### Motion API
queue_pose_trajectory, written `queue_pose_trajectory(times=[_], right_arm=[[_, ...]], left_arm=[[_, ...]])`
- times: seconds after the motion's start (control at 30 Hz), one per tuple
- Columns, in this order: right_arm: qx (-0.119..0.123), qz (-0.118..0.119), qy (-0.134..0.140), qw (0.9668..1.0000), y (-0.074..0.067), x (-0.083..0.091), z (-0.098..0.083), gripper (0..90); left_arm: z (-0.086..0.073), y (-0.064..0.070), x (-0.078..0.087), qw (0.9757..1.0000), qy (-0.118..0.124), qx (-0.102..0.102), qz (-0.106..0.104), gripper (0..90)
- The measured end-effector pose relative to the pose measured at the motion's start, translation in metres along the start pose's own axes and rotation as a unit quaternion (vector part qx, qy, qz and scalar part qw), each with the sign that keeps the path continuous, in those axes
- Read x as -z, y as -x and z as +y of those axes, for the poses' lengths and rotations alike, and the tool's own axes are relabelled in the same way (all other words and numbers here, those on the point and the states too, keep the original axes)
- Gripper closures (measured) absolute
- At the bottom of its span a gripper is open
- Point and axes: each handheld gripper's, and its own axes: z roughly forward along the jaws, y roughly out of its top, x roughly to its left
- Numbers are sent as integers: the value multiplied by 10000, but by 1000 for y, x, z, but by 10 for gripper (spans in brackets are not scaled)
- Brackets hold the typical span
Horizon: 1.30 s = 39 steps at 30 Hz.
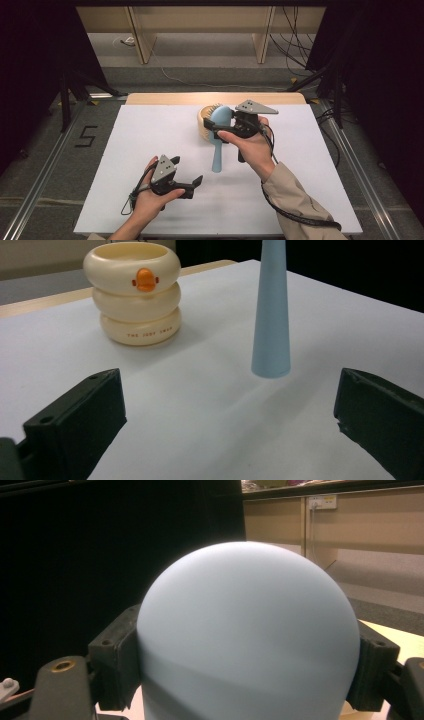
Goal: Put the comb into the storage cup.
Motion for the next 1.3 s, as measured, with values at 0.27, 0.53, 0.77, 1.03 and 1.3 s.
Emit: queue_pose_trajectory(times=[0.27, 0.53, 0.77, 1.03, 1.3], right_arm=[[18, -49, 53, 10000, 1, 3, 3, 211], [24, -126, 97, 9999, 6, 5, 4, 211], [26, -186, 143, 9997, 9, 7, 5, 210], [14, -254, 186, 9995, 12, 9, 7, 211], [-6, -275, 197, 9994, 14, 10, 8, 211]], left_arm=[[-7, -6, 12, 9998, 43, -42, 178, 0], [-11, -11, 15, 9996, 86, -33, 279, 0], [-12, -14, 14, 9991, 74, -136, 392, 0], [-11, -17, 15, 9988, 106, -173, 440, 0], [-12, -21, 18, 9987, 109, -196, 448, 0]])
